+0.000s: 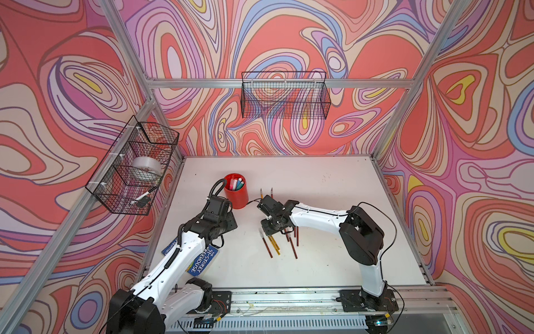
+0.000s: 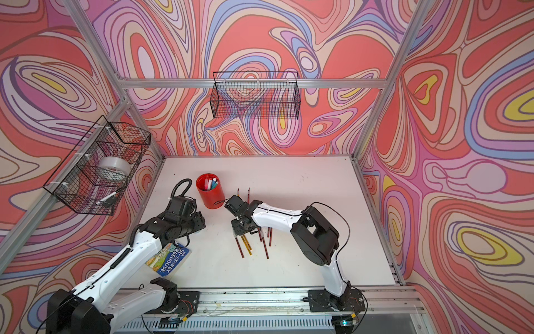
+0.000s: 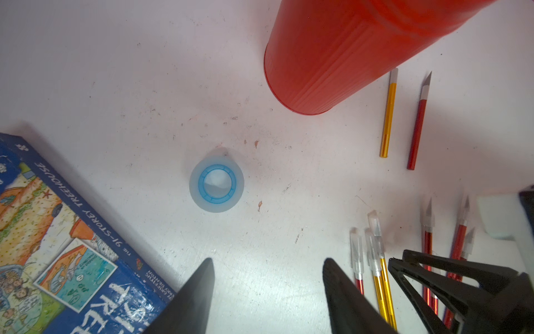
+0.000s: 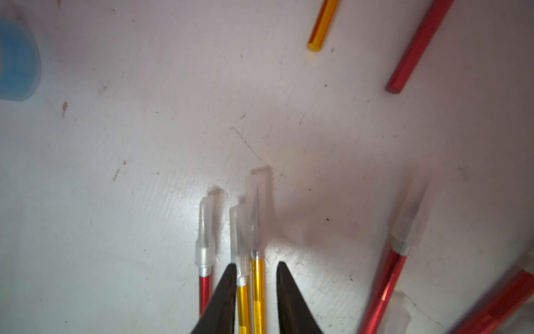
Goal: Remove protective caps from carving knives
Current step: Pick up the carving knife from the center of the board.
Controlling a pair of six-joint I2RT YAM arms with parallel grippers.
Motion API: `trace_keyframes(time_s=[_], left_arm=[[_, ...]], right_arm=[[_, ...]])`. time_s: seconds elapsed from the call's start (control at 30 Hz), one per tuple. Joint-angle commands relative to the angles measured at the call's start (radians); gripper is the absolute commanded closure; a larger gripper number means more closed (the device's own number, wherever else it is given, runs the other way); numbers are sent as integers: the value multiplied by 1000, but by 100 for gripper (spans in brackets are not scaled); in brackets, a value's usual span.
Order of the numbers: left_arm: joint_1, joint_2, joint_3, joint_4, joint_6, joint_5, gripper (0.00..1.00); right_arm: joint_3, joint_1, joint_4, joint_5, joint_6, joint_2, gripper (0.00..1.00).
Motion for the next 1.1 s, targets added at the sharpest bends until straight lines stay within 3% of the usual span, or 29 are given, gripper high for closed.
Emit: trace_keyframes(time_s=[0.0,0.67,0.83,1.07], left_arm=[[13,11,30,7,4,2,38],[24,81,41,40,2,35,38],[28,90,50,40,8,39,38],[33,95,58,41,9,54,38]], right_arm=[[-3,3,-24,39,4,16,76],[8,4,-6,-7,-9,101,74],[2,3,8,-21,-11,108,86],[-2,3,11,-10,-12,90,95]])
